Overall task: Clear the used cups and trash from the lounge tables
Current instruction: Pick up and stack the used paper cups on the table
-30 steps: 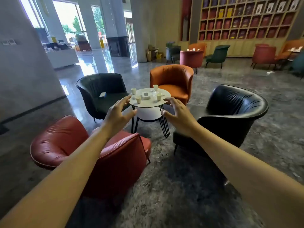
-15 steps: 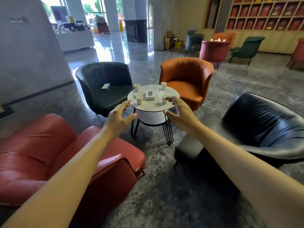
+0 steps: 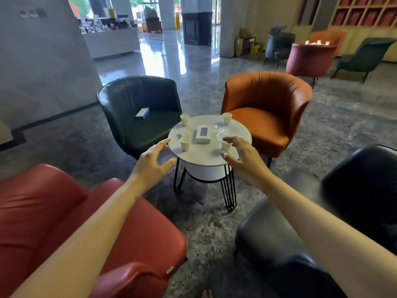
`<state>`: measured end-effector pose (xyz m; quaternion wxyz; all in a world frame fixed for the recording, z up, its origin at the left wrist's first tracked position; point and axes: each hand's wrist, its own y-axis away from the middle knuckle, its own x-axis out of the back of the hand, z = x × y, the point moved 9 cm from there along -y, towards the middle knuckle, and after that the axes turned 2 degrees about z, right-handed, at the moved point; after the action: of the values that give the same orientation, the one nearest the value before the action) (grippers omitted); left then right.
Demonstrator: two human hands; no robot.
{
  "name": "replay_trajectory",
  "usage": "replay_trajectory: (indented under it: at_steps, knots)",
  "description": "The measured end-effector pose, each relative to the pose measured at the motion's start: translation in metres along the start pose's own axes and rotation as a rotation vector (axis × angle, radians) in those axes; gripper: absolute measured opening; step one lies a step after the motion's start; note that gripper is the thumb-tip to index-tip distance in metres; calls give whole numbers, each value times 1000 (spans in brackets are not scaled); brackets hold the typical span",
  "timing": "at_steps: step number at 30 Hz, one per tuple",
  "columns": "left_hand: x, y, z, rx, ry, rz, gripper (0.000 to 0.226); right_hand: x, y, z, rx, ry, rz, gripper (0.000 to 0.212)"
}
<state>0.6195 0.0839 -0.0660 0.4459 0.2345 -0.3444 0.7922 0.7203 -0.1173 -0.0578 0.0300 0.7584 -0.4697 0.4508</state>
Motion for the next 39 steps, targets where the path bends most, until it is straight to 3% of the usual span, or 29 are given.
replay_trajectory:
  at_steps: [15, 22, 28, 34, 39]
  knots:
    - [-73, -250, -80, -30, -267, -44, 61, -44, -249, 142, 55, 219, -27, 43]
    - [-121, -329, -145, 156, -249, -57, 62, -97, -347, 211, 8, 116, -99, 45]
    - [-152, -364, -189, 258, -211, -72, 62, -154, -389, 253, -62, 28, -180, 44]
    - [-192, -395, -232, 340, -203, -190, 64, -203, -409, 293, -162, 3, -246, 44]
    - [-217, -447, -271, 320, -178, -245, 64, -232, -443, 322, -233, 36, -253, 44]
